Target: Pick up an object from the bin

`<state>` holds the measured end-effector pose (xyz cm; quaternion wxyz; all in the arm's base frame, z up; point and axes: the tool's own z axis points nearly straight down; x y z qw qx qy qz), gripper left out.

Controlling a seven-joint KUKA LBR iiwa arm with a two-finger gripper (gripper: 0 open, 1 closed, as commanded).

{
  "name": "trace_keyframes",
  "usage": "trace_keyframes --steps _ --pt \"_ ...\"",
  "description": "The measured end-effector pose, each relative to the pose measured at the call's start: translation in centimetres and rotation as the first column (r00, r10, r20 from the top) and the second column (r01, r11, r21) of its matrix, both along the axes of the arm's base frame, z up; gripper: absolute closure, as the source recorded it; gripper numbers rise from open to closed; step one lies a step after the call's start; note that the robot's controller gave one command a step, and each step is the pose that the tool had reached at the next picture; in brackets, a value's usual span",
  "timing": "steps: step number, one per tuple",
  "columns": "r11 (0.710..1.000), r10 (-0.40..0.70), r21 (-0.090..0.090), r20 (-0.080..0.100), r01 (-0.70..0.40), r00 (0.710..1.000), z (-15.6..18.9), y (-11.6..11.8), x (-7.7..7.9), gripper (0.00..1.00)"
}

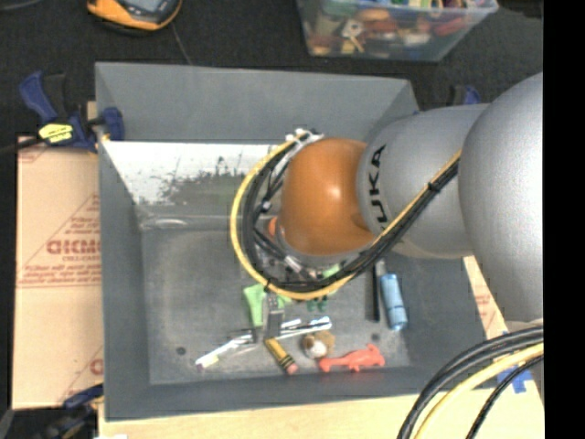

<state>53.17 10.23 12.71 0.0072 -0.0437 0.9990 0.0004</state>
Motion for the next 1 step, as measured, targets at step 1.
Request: trace_keyframes --steps 1 --pt "1.000 0.021 0.001 -0.013 -0.021 1.000 -1.02 -2.51 -4.49 0.00"
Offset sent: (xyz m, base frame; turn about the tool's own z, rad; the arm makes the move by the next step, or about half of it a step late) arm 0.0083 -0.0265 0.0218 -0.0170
